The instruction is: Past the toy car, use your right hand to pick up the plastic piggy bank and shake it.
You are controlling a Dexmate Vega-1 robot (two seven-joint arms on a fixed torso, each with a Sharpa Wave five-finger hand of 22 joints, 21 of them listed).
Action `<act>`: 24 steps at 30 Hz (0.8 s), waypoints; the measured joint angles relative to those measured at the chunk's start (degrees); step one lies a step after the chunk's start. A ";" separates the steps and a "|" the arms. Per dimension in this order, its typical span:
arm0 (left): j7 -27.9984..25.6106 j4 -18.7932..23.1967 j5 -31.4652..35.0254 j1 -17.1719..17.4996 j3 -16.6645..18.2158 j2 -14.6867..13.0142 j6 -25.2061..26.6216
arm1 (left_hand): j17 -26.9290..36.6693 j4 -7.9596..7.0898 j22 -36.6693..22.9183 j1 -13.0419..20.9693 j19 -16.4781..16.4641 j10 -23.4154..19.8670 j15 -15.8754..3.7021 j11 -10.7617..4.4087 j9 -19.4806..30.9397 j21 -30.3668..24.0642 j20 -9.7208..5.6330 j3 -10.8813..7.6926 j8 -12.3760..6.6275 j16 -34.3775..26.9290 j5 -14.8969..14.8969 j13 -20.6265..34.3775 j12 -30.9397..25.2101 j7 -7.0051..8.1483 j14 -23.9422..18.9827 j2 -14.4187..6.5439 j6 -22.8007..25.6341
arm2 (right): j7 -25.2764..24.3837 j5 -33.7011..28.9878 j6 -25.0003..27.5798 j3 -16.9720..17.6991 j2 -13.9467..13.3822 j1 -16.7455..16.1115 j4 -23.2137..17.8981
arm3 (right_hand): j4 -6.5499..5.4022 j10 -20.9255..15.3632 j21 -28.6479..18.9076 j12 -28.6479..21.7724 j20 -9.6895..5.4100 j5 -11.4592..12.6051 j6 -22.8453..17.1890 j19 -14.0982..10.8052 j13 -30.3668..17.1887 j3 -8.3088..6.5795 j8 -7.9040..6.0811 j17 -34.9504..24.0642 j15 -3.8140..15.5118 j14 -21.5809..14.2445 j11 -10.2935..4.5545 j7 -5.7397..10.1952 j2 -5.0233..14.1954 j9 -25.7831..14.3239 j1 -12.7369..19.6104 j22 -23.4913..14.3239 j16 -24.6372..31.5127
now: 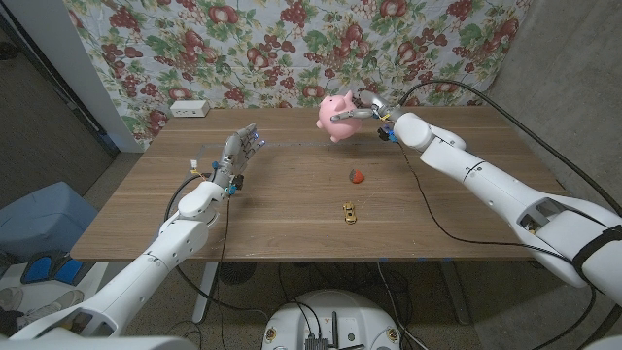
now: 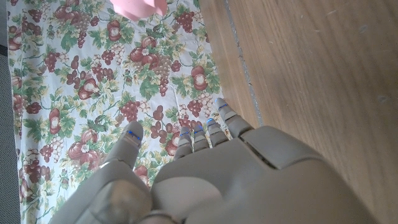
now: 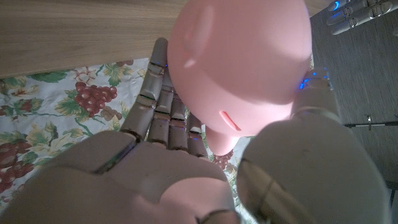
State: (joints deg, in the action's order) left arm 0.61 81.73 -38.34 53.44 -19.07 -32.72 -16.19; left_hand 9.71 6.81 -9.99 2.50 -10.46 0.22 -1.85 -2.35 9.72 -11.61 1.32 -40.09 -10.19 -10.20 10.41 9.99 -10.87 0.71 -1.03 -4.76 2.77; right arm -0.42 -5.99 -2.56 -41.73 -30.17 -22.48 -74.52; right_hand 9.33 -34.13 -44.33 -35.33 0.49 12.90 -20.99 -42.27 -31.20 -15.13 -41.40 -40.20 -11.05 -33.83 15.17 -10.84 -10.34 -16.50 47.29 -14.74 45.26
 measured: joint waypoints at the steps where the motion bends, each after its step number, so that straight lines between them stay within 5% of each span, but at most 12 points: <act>1: 0.02 0.04 0.00 0.02 0.00 -0.03 0.03 | 0.00 0.00 0.00 0.00 0.00 0.00 0.00 0.00 0.00 0.00 0.00 0.00 0.00 0.00 0.00 0.00 0.00 0.00 0.00 0.00 0.00 | -0.40 0.43 -0.12 0.36 -0.15 -0.36 -0.26 | 0.00 -0.07 -0.01 0.00 0.00 0.00 0.00 0.00 0.00 0.00 0.00 0.00 0.00 0.00 0.07 0.00 0.00 0.00 0.00 0.00 0.00; 24: 0.05 0.59 0.03 0.26 -0.02 -0.31 0.22 | 0.00 0.00 0.00 0.00 0.00 0.00 0.00 0.00 0.00 0.00 0.00 0.00 0.00 0.00 0.00 0.00 0.00 0.00 0.00 0.00 0.00 | -5.11 4.99 -1.89 5.16 -1.59 -5.30 -3.13 | 0.00 -0.09 -1.67 0.00 0.01 0.00 -0.01 0.02 0.00 0.00 -0.24 -1.28 0.00 0.00 0.08 0.00 0.00 0.00 0.00 0.24 0.00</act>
State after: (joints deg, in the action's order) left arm 0.66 82.32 -38.31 53.70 -19.09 -33.03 -15.97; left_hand 9.71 6.81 -9.99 2.50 -10.46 0.22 -1.85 -2.35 9.72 -11.61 1.32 -40.09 -10.19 -10.20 10.41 9.99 -10.87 0.71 -1.03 -4.76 2.77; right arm -5.53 -1.00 -4.45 -36.57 -31.76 -27.78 -77.65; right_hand 9.33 -34.22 -46.00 -35.33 0.50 12.90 -21.00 -42.26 -31.19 -15.13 -41.64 -41.48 -11.06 -33.84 15.25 -10.84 -10.34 -16.50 47.29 -14.50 45.26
